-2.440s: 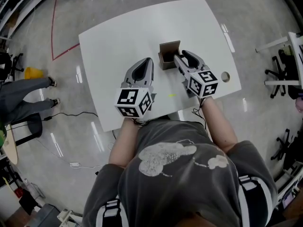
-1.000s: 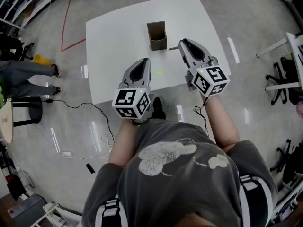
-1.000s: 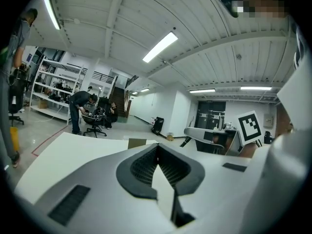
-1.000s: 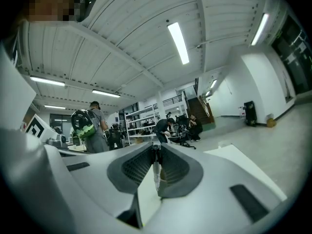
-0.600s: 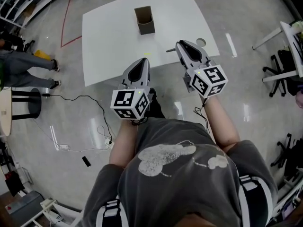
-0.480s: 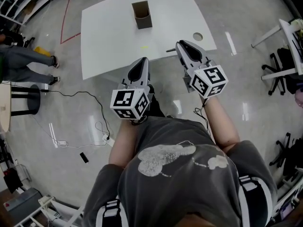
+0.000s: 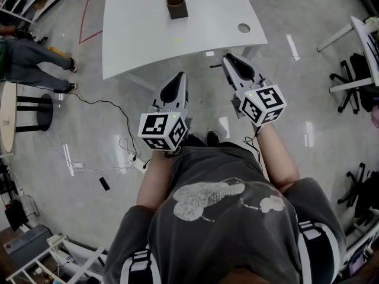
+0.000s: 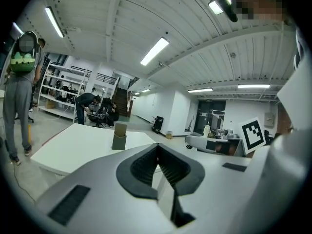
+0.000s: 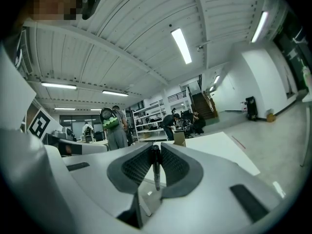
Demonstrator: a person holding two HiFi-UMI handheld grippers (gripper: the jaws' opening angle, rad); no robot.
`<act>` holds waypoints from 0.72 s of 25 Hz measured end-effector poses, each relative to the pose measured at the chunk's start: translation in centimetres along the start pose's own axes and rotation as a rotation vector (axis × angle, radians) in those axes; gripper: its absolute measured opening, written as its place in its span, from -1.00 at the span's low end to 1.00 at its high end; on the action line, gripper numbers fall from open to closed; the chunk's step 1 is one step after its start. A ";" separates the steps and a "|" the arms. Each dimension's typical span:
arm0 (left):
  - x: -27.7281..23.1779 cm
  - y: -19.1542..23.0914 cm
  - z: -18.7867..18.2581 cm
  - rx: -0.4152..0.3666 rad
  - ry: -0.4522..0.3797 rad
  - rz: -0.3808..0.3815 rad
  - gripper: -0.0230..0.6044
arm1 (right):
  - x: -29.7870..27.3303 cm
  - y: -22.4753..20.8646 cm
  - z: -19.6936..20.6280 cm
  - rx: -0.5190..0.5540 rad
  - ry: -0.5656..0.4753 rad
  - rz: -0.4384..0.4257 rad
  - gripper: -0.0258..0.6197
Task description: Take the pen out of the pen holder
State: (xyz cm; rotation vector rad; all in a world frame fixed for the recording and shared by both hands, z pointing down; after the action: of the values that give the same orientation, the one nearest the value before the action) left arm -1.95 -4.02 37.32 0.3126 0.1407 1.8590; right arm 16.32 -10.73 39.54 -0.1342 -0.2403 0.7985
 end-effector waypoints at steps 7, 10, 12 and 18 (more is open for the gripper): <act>3.3 0.0 -0.7 0.011 -0.002 -0.003 -0.90 | 1.4 2.9 0.2 0.005 0.016 -0.002 -0.75; 5.3 0.5 -1.3 0.017 0.000 -0.005 -0.90 | 1.8 5.0 0.4 0.017 0.022 -0.005 -0.75; 6.6 1.0 -1.8 0.019 -0.005 -0.008 -0.90 | 2.0 6.6 0.5 0.040 0.032 -0.020 -0.75; 11.0 0.7 -1.7 0.023 -0.008 -0.010 -0.90 | 4.6 9.9 1.3 0.047 0.038 -0.017 -0.75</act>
State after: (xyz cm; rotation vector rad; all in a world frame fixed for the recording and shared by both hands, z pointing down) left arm -6.08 6.31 37.44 0.3344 0.1585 1.8475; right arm 12.20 -0.50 39.44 -0.1027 -0.1860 0.7836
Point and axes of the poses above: the fingertips, and each gripper's own axes: x backward along the fingers, y to its left, z out of its underside, the point moved 6 cm from there along x, backward along the fingers, and after that the axes turned 15 degrees about -y, right-handed, at the moved point
